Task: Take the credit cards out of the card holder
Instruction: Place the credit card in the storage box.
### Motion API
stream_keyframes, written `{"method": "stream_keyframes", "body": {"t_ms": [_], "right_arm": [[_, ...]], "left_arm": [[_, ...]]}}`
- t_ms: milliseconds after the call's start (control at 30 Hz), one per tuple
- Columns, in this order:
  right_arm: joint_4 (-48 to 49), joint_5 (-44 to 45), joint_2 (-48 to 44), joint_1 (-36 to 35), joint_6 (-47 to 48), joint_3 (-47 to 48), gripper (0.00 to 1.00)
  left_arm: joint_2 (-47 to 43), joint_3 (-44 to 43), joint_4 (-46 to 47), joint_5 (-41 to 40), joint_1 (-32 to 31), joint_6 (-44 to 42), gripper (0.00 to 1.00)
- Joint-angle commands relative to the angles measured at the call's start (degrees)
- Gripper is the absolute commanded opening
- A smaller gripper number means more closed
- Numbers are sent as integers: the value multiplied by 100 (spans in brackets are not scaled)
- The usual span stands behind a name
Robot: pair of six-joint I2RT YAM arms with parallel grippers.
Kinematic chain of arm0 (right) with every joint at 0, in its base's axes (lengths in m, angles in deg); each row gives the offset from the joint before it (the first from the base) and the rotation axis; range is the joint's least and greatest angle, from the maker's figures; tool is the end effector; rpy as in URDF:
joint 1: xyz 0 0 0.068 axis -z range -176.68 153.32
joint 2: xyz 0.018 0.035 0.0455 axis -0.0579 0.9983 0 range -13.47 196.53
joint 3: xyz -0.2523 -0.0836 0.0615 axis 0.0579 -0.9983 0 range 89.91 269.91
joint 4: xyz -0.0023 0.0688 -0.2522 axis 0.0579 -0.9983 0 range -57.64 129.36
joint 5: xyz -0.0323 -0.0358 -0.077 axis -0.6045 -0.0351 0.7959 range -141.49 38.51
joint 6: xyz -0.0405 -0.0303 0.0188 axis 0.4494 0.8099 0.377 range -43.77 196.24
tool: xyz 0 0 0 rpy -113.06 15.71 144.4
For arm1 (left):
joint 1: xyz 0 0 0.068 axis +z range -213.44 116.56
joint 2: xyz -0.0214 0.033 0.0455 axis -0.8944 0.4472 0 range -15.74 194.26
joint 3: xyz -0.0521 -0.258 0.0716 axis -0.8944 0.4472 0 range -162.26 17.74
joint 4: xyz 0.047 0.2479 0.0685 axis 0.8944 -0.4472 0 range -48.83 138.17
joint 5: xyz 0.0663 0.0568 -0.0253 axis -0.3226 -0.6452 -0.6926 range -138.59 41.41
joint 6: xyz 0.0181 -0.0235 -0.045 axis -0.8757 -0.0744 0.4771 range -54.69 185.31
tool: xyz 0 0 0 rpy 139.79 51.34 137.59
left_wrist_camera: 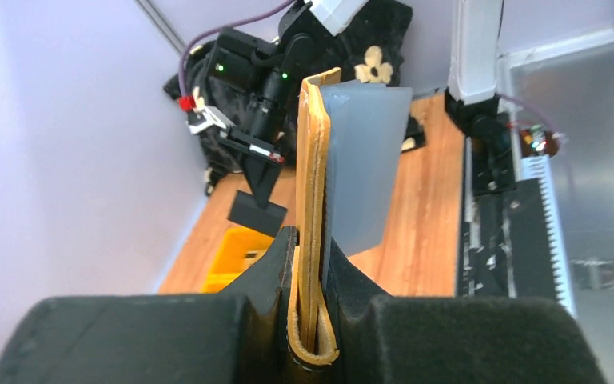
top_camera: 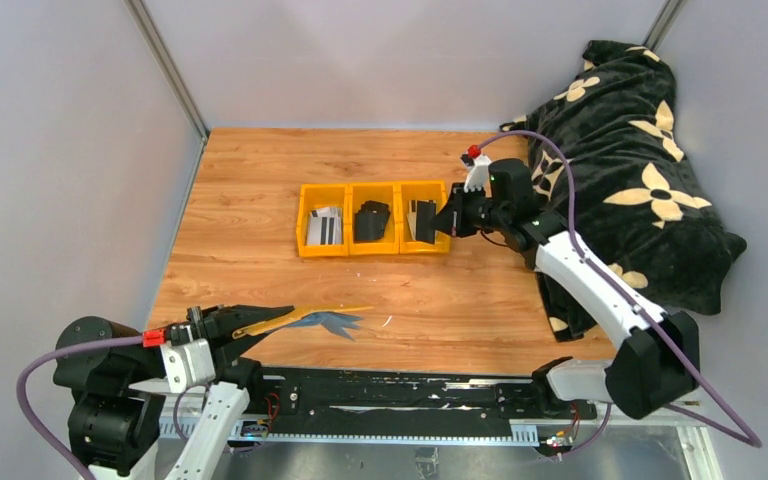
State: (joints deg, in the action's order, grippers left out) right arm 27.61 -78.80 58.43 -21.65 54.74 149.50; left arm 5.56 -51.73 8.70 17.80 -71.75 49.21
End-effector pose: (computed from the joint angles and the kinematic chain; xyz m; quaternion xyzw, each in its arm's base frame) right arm 0.2529 0.1358 0.3278 -0.1532 0.8110 0.3906 0.4078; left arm -0.0246 -0.0293 0.4453 0.5212 0.4450 -0.3127 0.6577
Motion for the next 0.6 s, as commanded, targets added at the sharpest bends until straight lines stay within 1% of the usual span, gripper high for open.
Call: {"method": "stream_keyframes", "body": {"t_ms": [0,133,267,367,467,567], "right_arm": [[-205,522,507,73,527,387,0],[-213,731,1050,67,709,641,0],[-158,938,1372,63,810,827,0],[-131,1076,1581,58,897,982,0],[-46,1087,1729,54,920,1096,0],[7,1115,1860,51,950,1173,0]], "left_arm": [[-94,148,-132,-2,14,-1249,0],[-388,363,-132,-26,14,-2068,0],[-593,516,-133,-38,14,-2737,0],[-714,660,-140,-2,14,-3422,0],[-775,777,-141,106,14,-3876,0],[-815,842,-148,170,14,-4150,0]]}}
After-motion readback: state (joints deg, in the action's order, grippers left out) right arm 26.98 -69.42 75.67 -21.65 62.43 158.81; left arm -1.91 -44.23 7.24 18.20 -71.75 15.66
